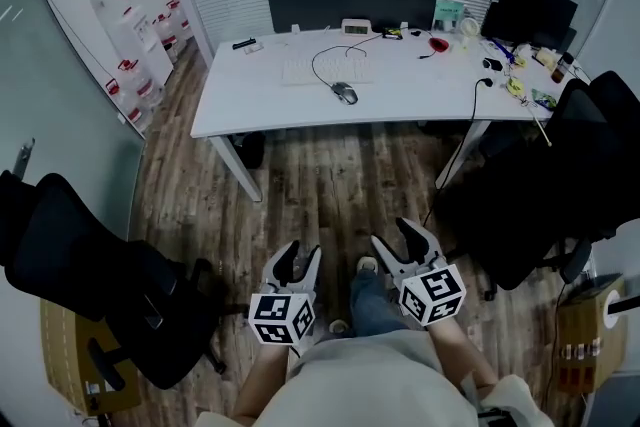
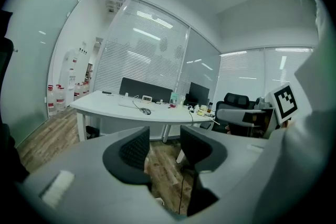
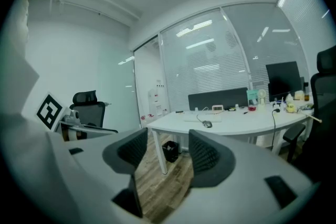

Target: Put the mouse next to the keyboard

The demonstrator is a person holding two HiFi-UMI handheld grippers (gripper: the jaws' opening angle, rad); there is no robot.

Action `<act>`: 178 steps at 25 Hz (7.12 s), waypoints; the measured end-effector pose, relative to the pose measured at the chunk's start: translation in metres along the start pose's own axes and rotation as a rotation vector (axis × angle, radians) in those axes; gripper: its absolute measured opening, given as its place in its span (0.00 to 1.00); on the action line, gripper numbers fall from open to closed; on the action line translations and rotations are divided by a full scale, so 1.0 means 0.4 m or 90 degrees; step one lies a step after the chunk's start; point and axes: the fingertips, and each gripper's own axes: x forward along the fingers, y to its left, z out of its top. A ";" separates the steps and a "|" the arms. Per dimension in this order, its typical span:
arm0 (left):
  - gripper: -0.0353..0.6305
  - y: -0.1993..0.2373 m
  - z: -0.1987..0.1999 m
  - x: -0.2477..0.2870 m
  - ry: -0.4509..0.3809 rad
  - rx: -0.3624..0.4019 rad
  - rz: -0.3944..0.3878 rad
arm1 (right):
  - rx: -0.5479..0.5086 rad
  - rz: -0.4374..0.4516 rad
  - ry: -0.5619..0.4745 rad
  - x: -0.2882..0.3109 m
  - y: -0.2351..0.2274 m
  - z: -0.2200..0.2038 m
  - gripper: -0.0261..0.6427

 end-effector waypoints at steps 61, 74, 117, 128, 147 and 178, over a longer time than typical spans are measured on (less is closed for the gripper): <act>0.52 0.338 0.247 0.865 0.005 -0.057 0.095 | -0.049 0.079 0.063 0.922 -0.638 0.085 0.63; 0.52 0.457 0.299 1.028 0.017 -0.063 0.076 | -0.066 0.081 0.162 1.137 -0.695 -0.047 0.63; 0.52 0.644 0.373 1.215 0.051 -0.083 0.044 | -0.075 0.063 0.331 1.301 -0.720 -0.158 0.47; 0.52 0.624 0.384 1.235 0.054 -0.076 0.019 | -0.072 0.009 0.266 1.291 -0.791 -0.027 0.47; 0.52 0.606 0.394 1.310 0.073 -0.056 -0.024 | -0.054 -0.142 0.233 1.281 -1.075 0.047 0.47; 0.52 0.591 0.388 1.378 0.112 -0.036 -0.056 | 0.048 -0.290 0.372 1.305 -1.396 -0.145 0.47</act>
